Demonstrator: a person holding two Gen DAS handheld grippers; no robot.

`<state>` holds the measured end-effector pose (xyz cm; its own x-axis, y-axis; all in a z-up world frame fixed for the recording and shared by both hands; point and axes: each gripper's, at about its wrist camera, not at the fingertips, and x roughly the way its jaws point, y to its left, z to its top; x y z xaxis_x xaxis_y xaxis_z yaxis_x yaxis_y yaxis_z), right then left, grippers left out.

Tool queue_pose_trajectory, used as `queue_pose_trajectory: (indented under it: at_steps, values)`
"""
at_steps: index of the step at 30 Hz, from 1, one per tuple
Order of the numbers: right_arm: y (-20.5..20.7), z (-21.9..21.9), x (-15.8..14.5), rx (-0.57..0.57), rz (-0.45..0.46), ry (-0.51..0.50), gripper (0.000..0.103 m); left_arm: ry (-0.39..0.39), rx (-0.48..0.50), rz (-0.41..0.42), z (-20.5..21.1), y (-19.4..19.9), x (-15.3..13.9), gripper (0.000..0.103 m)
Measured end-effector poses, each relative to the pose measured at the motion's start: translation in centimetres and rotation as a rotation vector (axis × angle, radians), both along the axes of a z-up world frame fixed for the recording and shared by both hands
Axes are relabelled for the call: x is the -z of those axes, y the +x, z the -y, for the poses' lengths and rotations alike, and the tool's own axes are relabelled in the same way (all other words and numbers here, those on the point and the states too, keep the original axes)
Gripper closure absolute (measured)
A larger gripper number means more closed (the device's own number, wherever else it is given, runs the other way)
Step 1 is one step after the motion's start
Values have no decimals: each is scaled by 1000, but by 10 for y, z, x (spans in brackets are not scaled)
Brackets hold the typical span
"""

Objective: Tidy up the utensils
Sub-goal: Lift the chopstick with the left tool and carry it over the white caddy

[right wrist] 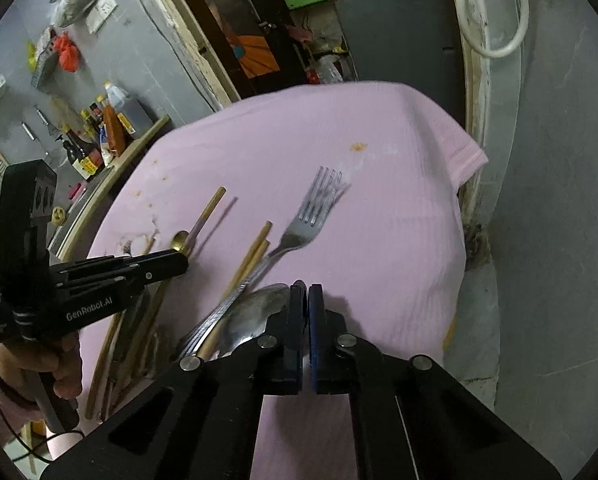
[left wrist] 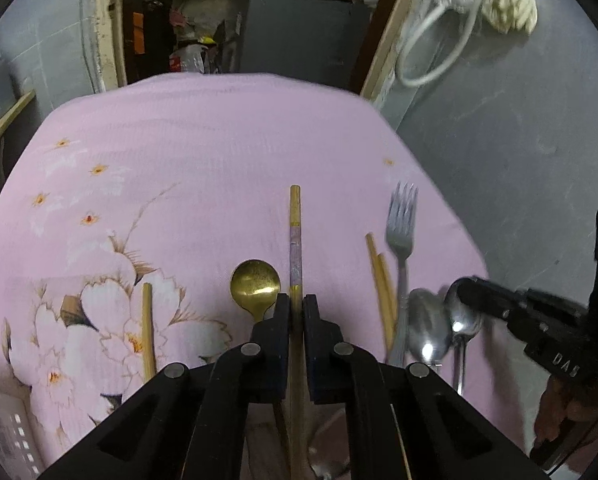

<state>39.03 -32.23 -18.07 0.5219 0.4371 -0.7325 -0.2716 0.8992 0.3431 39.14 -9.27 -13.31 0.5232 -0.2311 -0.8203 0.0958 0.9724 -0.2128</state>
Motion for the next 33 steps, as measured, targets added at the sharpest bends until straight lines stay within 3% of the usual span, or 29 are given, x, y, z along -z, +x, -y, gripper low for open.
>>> queue_pose_trajectory:
  at_steps: [9, 20, 26, 33]
  values:
    - [-30, -17, -52, -11, 164, -66, 101, -111, -100, 201, -27, -32, -48, 96]
    - [-67, -48, -125, 27, 323, -91, 101, -178, -145, 331, -70, -72, -102, 96]
    - [-81, -94, -174, 26, 438, -57, 101, -201, -155, 415, -108, -99, -150, 96]
    - [-94, -165, -221, 5, 561, 7, 101, -173, -185, 536, -164, -127, -198, 96]
